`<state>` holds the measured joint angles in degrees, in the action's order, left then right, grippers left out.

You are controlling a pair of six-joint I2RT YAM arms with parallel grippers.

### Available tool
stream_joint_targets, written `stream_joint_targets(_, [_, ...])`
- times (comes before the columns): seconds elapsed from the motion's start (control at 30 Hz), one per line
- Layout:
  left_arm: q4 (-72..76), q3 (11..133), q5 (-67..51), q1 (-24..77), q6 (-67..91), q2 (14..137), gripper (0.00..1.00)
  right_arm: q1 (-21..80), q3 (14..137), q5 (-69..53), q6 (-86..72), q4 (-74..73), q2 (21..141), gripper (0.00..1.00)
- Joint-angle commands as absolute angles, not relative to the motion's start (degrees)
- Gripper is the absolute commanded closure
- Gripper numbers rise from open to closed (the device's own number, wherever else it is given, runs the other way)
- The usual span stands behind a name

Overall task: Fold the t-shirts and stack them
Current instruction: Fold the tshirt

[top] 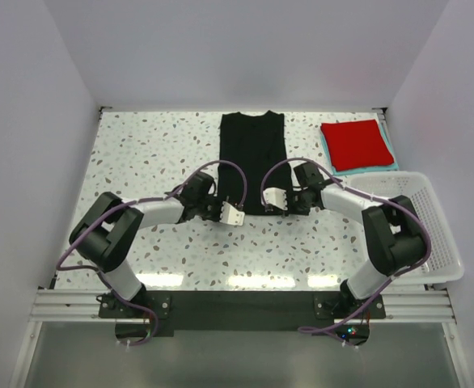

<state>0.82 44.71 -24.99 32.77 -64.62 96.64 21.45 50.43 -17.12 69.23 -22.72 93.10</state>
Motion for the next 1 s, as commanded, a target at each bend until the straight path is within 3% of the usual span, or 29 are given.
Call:
stream_joint_targets(0.0, [-5.9,45.9,-25.2,32.7,-64.6,96.5,1.0,21.6,51.3,-15.9,69.0,-24.0,93.3,1.0])
stream_joint_targets(0.13, [-11.0,48.6,-28.1,30.6,-62.3,93.4,1.0,21.6,57.8,-17.8,65.2,-29.7,91.8,1.0])
stream_joint_targets(0.4, [-22.0,66.0,-34.5,22.2,-57.1,91.6,1.0,18.7,76.1,-21.2,59.6,-42.0,91.9,1.0])
stream_joint_targets(0.6, [-25.6,68.6,-35.2,21.4,-58.0,90.4,1.0,18.6,84.5,-21.6,57.7,-49.0,94.7,1.0])
stream_joint_targets(0.83, [-36.3,56.6,-33.5,27.0,-67.3,77.8,1.0,22.0,73.1,-23.6,60.7,-60.3,83.5,1.0])
stream_joint_targets(0.97, [-46.9,53.5,-40.1,29.4,-68.2,70.8,1.0,25.9,65.7,-25.1,60.3,-66.7,72.9,1.0])
